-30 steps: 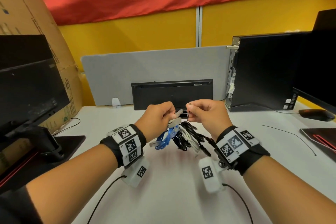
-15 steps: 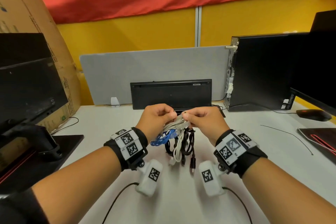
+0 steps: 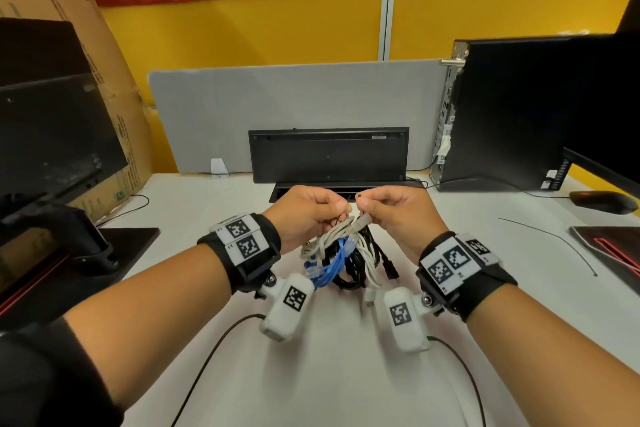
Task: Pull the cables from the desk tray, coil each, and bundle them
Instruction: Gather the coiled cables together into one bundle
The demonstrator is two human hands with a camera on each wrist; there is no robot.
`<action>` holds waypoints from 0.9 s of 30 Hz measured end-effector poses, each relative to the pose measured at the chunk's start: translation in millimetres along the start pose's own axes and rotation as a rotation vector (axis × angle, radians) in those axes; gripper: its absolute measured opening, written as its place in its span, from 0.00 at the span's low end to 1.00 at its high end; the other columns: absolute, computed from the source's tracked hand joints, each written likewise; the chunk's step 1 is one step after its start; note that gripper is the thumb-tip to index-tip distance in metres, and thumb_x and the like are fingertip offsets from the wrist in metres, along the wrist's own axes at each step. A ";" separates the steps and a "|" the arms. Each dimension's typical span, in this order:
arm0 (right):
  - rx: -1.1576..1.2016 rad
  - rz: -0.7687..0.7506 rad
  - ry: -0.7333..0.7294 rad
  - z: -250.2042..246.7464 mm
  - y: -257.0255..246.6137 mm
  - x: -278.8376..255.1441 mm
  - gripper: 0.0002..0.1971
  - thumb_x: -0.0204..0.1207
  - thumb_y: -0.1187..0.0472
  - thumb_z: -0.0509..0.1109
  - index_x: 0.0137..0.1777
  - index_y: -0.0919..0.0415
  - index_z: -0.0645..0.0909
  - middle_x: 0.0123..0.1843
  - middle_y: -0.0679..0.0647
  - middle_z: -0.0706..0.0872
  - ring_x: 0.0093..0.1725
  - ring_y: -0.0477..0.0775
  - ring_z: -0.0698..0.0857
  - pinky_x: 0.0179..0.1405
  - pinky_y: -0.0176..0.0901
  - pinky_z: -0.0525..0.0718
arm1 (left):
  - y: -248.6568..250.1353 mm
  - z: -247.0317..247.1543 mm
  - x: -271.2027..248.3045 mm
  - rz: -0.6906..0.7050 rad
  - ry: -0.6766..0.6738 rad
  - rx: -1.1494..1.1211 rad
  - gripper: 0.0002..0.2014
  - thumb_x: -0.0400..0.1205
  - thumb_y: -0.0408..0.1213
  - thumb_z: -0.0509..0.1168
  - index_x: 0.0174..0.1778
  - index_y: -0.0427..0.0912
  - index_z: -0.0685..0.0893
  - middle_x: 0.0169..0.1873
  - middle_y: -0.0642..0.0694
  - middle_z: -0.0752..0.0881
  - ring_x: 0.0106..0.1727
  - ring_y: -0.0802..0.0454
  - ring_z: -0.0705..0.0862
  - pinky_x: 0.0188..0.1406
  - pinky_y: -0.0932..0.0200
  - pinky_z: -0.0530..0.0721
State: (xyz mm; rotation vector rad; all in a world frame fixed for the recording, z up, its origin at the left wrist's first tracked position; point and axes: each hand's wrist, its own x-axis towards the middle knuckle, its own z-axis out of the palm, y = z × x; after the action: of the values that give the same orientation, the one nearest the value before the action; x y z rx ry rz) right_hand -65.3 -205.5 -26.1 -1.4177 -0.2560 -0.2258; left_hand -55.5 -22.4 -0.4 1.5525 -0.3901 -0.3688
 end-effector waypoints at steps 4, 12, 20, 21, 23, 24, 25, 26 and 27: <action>0.019 -0.002 -0.032 -0.2 -2.6 -1.4 0.04 0.71 0.72 0.75 0.42 0.65 0.89 0.36 0.56 0.91 0.37 0.53 0.89 0.41 0.42 0.86 | 4.0 -2.8 1.5 0.007 0.020 0.036 0.10 0.81 0.27 0.67 0.35 0.38 0.90 0.32 0.41 0.85 0.33 0.50 0.81 0.39 0.58 0.82; 0.042 -0.005 -0.049 1.2 -5.7 -5.8 0.05 0.72 0.74 0.74 0.45 0.68 0.88 0.37 0.58 0.90 0.40 0.56 0.86 0.48 0.47 0.86 | 12.1 -4.8 2.2 0.013 -0.006 0.131 0.05 0.79 0.28 0.69 0.39 0.35 0.89 0.35 0.40 0.87 0.36 0.47 0.83 0.43 0.56 0.84; 0.012 -0.003 -0.076 -2.8 -5.7 -5.9 0.06 0.70 0.72 0.75 0.47 0.69 0.88 0.40 0.60 0.90 0.44 0.58 0.87 0.55 0.52 0.84 | 11.8 0.2 0.7 0.020 -0.016 0.150 0.04 0.80 0.24 0.67 0.41 0.30 0.87 0.36 0.38 0.84 0.38 0.47 0.80 0.44 0.56 0.79; 0.005 -0.007 -0.086 -3.1 -5.9 -5.8 0.06 0.70 0.71 0.75 0.47 0.68 0.88 0.41 0.61 0.89 0.45 0.59 0.87 0.55 0.53 0.85 | 11.7 0.6 1.0 0.020 -0.019 0.143 0.05 0.79 0.24 0.67 0.40 0.31 0.87 0.35 0.38 0.83 0.38 0.48 0.79 0.44 0.56 0.79; -0.013 -0.018 -0.111 -3.2 -6.7 -5.9 0.06 0.69 0.69 0.75 0.46 0.67 0.88 0.42 0.63 0.89 0.45 0.60 0.88 0.55 0.54 0.85 | 11.6 0.5 1.3 0.016 -0.022 0.119 0.06 0.79 0.24 0.67 0.39 0.32 0.87 0.35 0.38 0.83 0.36 0.48 0.79 0.44 0.56 0.79; -0.019 -0.024 -0.120 -3.3 -6.9 -5.9 0.06 0.69 0.69 0.75 0.46 0.66 0.89 0.42 0.63 0.90 0.45 0.60 0.88 0.55 0.53 0.85 | 11.7 0.0 1.3 0.016 -0.024 0.113 0.06 0.80 0.25 0.67 0.38 0.33 0.88 0.35 0.38 0.83 0.36 0.48 0.80 0.44 0.55 0.80; -0.023 -0.027 -0.125 -3.6 -6.9 -5.9 0.05 0.70 0.70 0.75 0.46 0.67 0.89 0.42 0.63 0.90 0.44 0.59 0.88 0.53 0.52 0.85 | 11.8 -0.1 1.3 0.017 -0.027 0.111 0.06 0.80 0.26 0.67 0.38 0.34 0.88 0.35 0.39 0.84 0.36 0.48 0.81 0.44 0.55 0.81; -0.028 -0.029 -0.126 -4.0 -6.8 -5.5 0.05 0.71 0.71 0.75 0.46 0.67 0.88 0.41 0.62 0.90 0.44 0.58 0.88 0.52 0.50 0.85 | 12.1 -0.4 1.2 0.021 -0.031 0.112 0.06 0.80 0.26 0.67 0.39 0.34 0.88 0.35 0.40 0.84 0.36 0.48 0.81 0.44 0.55 0.81; -0.035 -0.029 -0.121 -4.3 -6.5 -5.3 0.05 0.72 0.72 0.74 0.46 0.67 0.88 0.41 0.61 0.90 0.44 0.57 0.88 0.52 0.50 0.85 | 12.2 -0.5 1.1 0.027 -0.034 0.113 0.06 0.80 0.26 0.67 0.39 0.35 0.87 0.34 0.40 0.84 0.36 0.49 0.81 0.44 0.55 0.82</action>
State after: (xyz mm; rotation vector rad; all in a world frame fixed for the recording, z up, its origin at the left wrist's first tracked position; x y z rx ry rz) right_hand -72.1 -210.7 -22.2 -1.4648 -0.3742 -0.1688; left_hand -54.5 -22.6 11.9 1.6510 -0.4642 -0.3578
